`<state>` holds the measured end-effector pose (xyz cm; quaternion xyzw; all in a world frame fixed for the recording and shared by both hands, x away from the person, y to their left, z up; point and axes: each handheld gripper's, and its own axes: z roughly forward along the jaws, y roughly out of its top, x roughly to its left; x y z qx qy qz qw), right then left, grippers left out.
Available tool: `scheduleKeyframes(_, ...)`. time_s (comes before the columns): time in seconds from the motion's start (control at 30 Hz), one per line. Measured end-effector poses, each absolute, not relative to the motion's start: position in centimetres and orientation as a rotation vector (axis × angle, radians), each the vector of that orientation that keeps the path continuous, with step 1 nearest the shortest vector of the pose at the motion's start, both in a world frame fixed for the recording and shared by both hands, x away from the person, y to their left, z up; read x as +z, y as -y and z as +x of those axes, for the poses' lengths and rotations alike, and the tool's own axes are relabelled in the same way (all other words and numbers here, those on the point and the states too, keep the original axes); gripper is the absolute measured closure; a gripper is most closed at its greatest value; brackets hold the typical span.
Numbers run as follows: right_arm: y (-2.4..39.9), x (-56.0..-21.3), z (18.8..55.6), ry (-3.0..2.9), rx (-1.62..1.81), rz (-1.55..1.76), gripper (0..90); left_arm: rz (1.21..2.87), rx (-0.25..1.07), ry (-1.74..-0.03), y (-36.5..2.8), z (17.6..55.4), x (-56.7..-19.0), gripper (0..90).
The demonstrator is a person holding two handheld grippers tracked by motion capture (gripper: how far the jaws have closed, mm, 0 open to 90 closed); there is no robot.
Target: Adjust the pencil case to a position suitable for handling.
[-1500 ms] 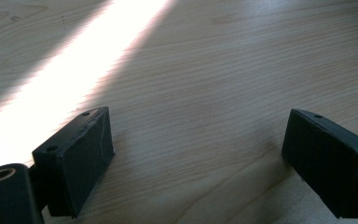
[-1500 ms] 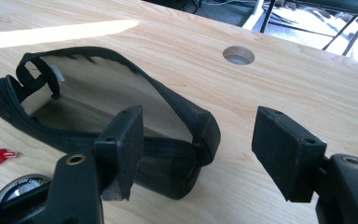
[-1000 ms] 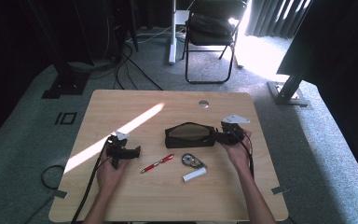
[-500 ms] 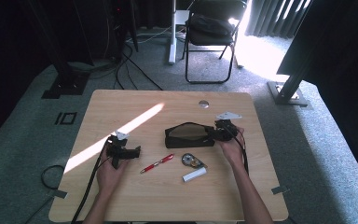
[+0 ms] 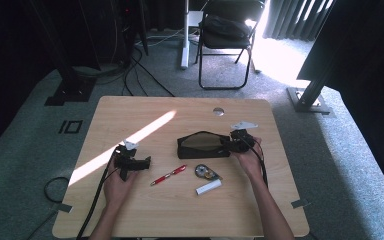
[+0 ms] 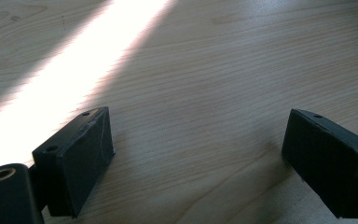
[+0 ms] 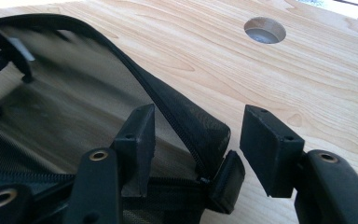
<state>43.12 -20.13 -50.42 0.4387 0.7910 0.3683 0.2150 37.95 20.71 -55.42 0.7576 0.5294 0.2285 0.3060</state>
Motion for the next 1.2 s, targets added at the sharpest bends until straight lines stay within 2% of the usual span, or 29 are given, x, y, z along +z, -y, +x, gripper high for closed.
scheduleKeyframes(0.43,20.7,-50.2,39.9,-2.228,1.023,1.155,41.3,2.005,0.604,-1.402,-20.7,37.9,-55.4,8.9)
scheduleKeyframes(0.8,21.0,-50.3,37.4,-2.252,0.990,1.102,43.4,2.005,0.605,-1.401,-20.7,38.0,-55.4,8.8)
scheduleKeyframes(0.9,21.3,-50.5,36.9,-2.255,1.000,1.112,44.6,2.005,0.605,-1.401,-20.7,38.0,-55.4,8.8)
scheduleKeyframes(1.2,21.8,-50.9,35.9,-2.286,1.025,1.095,56.4,2.005,0.605,-1.401,-20.7,38.0,-55.4,8.9)
